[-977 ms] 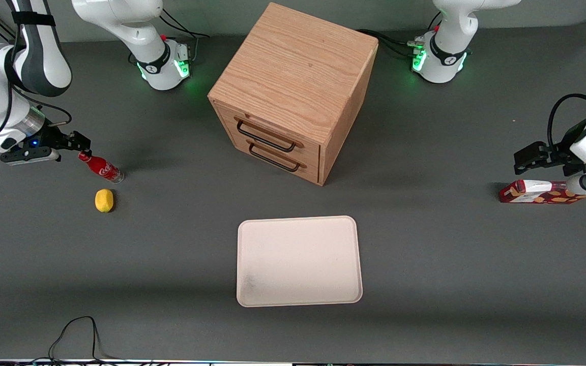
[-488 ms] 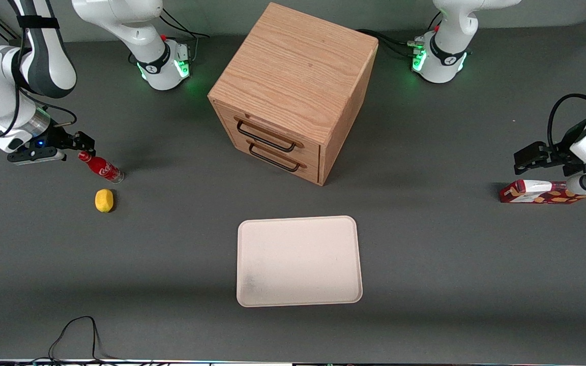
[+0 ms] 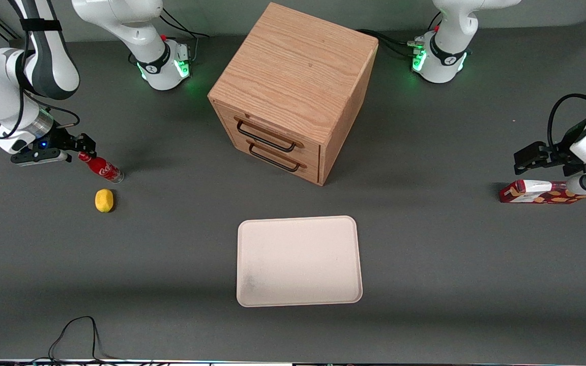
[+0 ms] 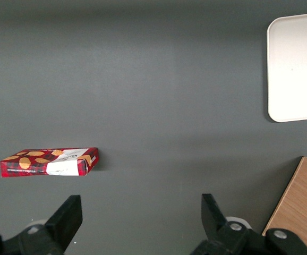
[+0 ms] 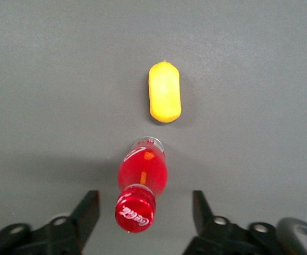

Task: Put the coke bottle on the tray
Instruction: 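Close the right gripper on the bottle's cap end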

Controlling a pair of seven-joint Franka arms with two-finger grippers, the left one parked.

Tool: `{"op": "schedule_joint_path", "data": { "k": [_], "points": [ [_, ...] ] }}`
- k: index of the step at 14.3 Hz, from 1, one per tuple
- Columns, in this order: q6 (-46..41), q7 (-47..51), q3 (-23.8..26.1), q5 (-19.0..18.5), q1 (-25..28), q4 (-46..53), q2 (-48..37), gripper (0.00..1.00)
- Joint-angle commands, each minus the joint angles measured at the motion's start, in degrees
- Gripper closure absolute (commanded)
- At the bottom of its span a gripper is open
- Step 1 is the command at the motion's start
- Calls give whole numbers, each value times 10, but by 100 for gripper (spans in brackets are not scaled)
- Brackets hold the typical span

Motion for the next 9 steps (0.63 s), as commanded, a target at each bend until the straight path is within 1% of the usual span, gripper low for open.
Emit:
{"op": "schedule_joint_path", "data": {
  "k": [1, 2, 7, 9],
  "points": [
    [14, 4, -5, -5, 7, -6, -1, 90],
    [14, 4, -5, -5, 7, -6, -1, 100],
    [11, 4, -5, -5, 9, -6, -3, 100],
    [-7, 28, -4, -5, 25, 4, -8, 100]
  ]
}}
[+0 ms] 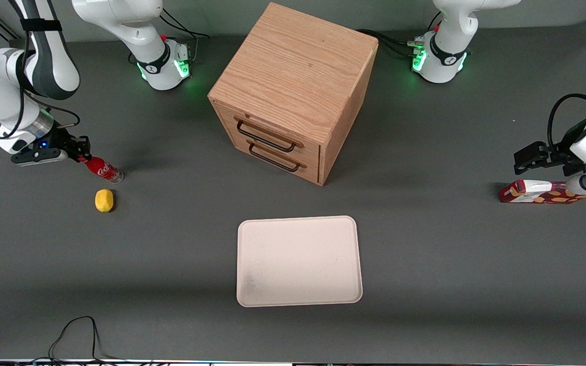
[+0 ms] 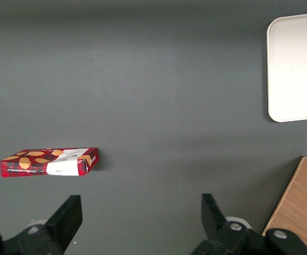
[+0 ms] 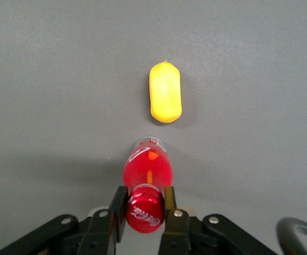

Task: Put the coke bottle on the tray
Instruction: 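Close the right gripper on the bottle's cap end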

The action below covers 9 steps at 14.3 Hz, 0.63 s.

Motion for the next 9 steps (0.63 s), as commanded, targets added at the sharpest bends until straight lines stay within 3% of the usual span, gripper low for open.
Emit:
{"op": "schedule_joint_path", "data": {
  "k": [1, 5, 9],
  "points": [
    [-38, 40, 0, -5, 32, 26, -11, 100],
    [-214, 84, 1, -5, 81, 190, 22, 100],
    [-415, 93, 1, 14, 108, 451, 138, 100]
  ]
}}
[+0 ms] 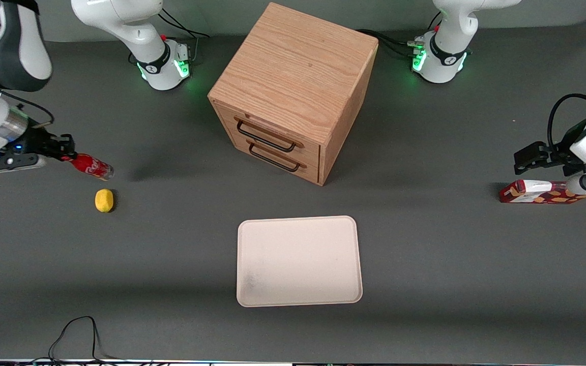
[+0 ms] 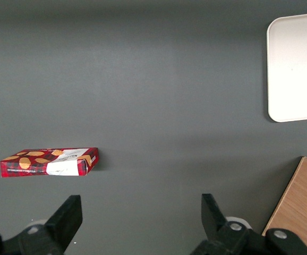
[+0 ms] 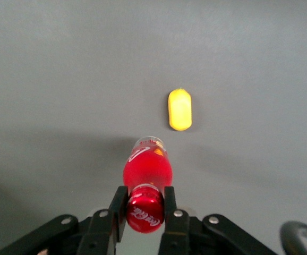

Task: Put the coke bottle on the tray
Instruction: 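Lift the bottle and carry it with the right gripper to the tray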

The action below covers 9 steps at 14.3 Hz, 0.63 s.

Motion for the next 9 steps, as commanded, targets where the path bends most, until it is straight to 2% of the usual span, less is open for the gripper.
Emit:
{"op": "schedule_joint_path", "data": {
  "k": [1, 5, 8, 9],
  "points": [
    [-124, 12, -4, 26, 13, 219, 126, 100],
    [-236, 13, -4, 70, 13, 440, 251, 100],
    [-271, 73, 1, 100, 14, 531, 306, 100],
    [-272, 80, 21, 99, 14, 545, 318, 100]
  ]
}}
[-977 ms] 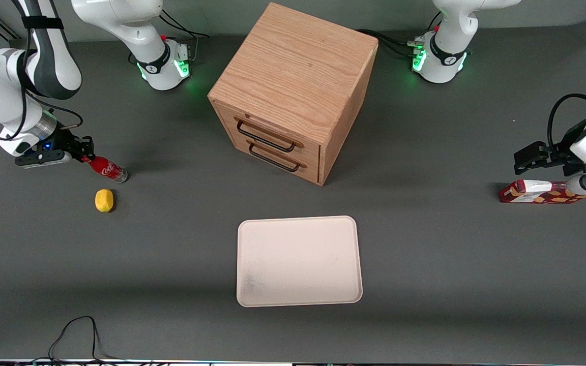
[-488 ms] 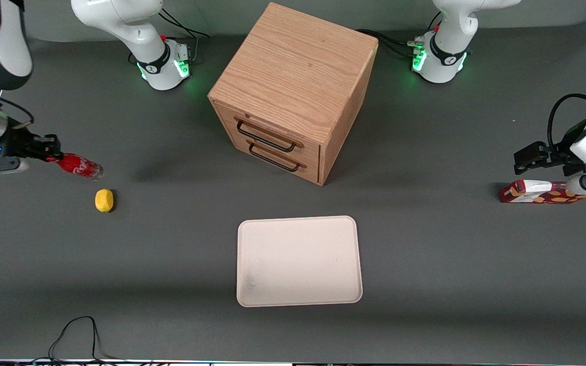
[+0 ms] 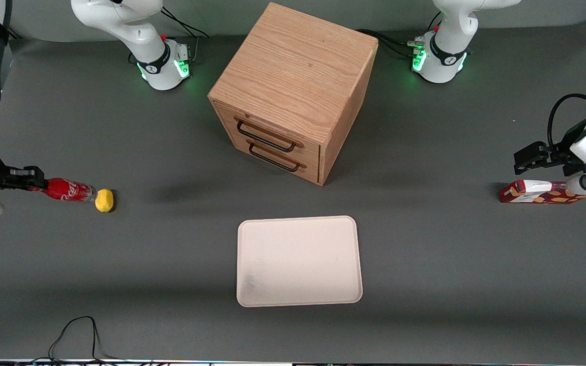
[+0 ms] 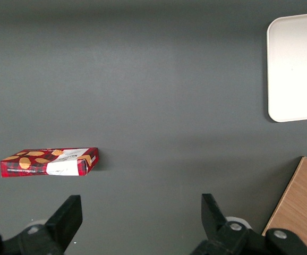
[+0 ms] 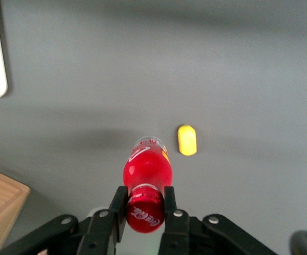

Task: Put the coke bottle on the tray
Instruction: 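Lift the bottle and carry it with the right gripper to the tray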

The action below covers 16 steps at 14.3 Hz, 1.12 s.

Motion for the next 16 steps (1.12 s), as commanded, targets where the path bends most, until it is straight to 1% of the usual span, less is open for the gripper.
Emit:
{"op": "schedule_joint_path", "data": {
  "k": [1, 3, 6, 7, 10, 11, 13, 16],
  "points": [
    [-36, 44, 41, 10, -1, 103, 61, 100],
    [-39, 51, 77, 10, 1, 144, 101, 100],
    [-26, 74, 157, 10, 0, 209, 172, 100],
    [-4, 75, 183, 10, 0, 222, 191, 100],
    [85, 74, 233, 9, 1, 224, 232, 100],
    [108, 70, 236, 4, 11, 224, 239, 100],
    [160, 68, 238, -34, 33, 224, 255, 100],
    [219, 72, 238, -36, 58, 225, 290, 100]
  ]
}}
